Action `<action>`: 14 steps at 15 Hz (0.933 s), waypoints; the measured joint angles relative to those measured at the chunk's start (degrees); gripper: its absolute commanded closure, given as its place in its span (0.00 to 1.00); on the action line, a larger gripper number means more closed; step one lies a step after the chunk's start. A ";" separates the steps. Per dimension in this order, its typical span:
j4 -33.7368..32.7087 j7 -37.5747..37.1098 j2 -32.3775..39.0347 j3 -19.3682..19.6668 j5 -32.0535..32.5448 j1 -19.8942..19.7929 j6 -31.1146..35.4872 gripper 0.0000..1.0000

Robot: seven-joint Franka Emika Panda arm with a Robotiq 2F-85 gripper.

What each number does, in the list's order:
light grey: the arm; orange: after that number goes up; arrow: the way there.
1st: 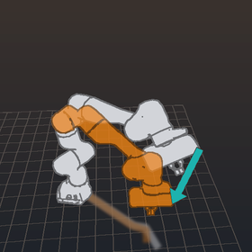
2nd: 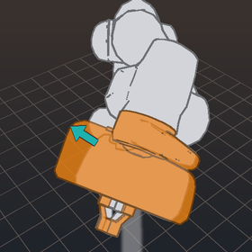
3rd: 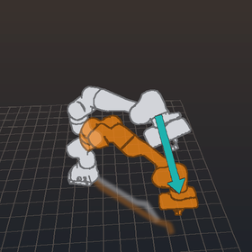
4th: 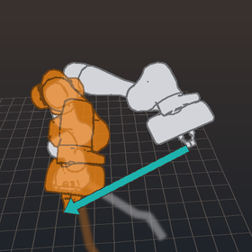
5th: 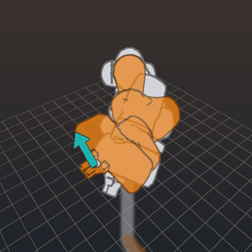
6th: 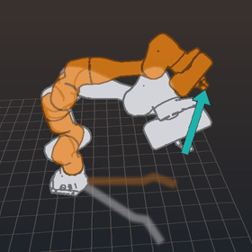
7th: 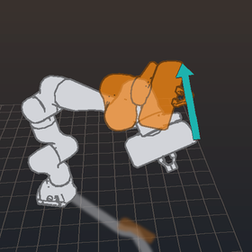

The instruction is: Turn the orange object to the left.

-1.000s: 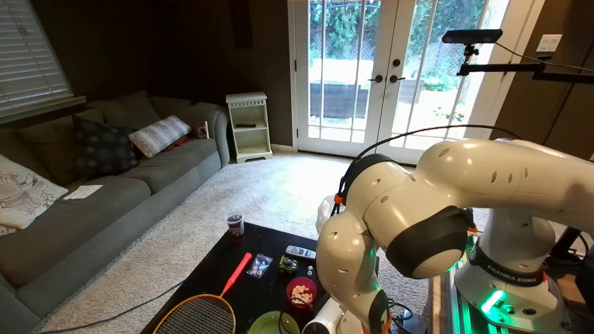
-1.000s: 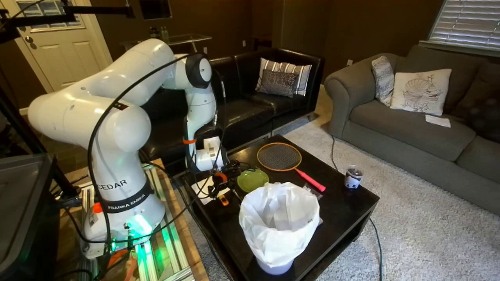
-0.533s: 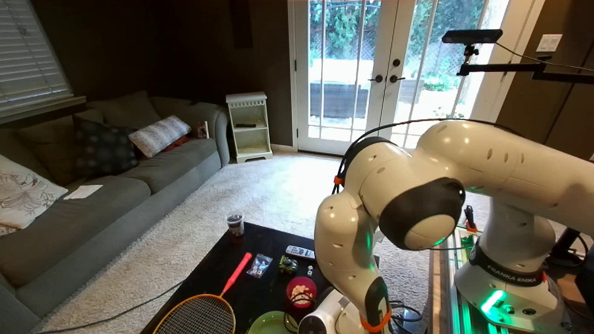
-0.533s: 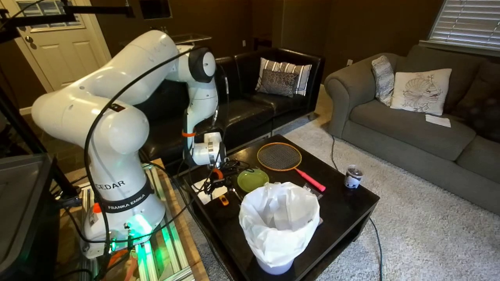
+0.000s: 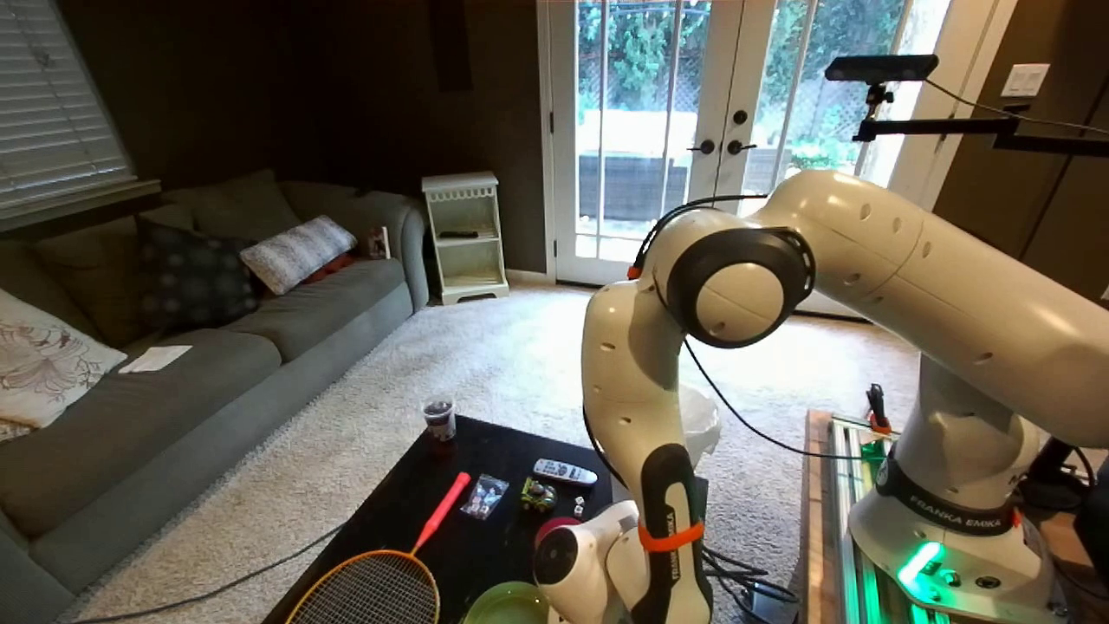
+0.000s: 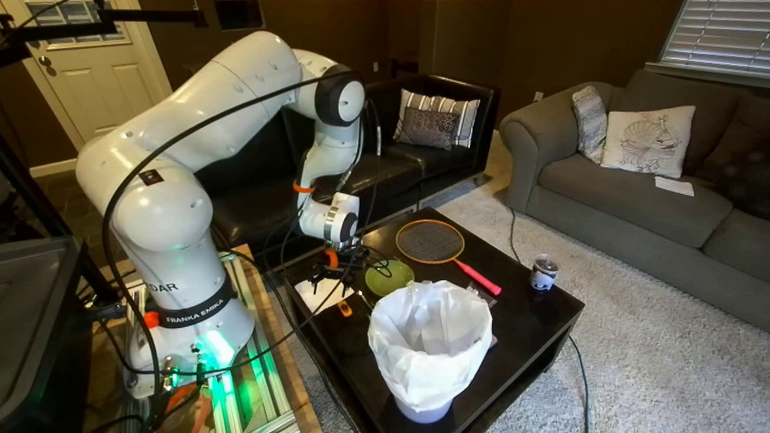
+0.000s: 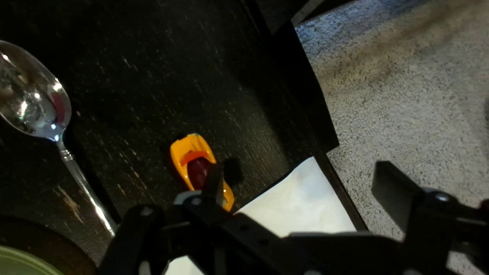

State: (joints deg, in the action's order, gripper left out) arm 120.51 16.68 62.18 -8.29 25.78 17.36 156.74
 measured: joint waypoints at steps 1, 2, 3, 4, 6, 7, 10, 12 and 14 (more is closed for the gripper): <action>0.40 -0.11 -0.38 -0.81 -0.73 -1.36 0.08 0.00; 0.79 -0.31 -0.71 -1.44 -1.48 -2.33 0.21 0.00; 1.20 -0.64 -1.04 -1.93 -2.29 -3.07 0.49 0.00; 1.64 -1.28 -1.36 -2.24 -3.02 -3.50 0.97 0.00; 2.70 -3.18 -1.96 -2.55 -4.58 -3.69 2.32 0.00; 3.38 -4.62 -2.32 -2.66 -5.42 -3.65 3.13 0.00; 5.76 -10.59 -3.81 -2.66 -8.81 -2.99 4.99 0.00; 7.58 -15.15 -5.18 -2.47 -11.45 -1.97 5.86 0.00; 9.36 -19.35 -6.71 -1.99 -13.97 -0.46 6.44 0.00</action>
State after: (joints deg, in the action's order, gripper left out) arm 129.87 -2.67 55.47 -10.28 11.80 16.90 163.17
